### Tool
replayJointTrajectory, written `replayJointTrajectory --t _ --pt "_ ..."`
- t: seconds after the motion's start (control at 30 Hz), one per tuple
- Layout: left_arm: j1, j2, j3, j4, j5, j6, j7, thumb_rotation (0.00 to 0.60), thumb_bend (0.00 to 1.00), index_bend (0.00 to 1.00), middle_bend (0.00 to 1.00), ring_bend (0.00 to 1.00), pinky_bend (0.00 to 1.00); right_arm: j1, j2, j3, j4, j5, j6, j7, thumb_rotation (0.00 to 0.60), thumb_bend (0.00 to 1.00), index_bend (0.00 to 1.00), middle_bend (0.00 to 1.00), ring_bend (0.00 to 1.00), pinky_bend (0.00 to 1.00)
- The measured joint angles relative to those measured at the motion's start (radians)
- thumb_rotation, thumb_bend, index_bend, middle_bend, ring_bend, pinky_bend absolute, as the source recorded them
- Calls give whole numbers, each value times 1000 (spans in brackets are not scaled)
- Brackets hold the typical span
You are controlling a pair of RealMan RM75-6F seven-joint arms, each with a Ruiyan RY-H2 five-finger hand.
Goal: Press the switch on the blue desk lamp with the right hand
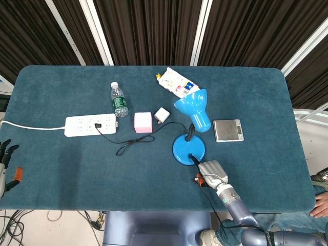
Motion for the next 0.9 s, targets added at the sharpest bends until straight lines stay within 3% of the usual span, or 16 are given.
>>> replayJointTrajectory --t 0.9 --pt "7 -13 -1 24 7 7 -22 600 479 159 42 0 7 22 -1 -42 21 21 0 13 600 651 121 626 716 1000"
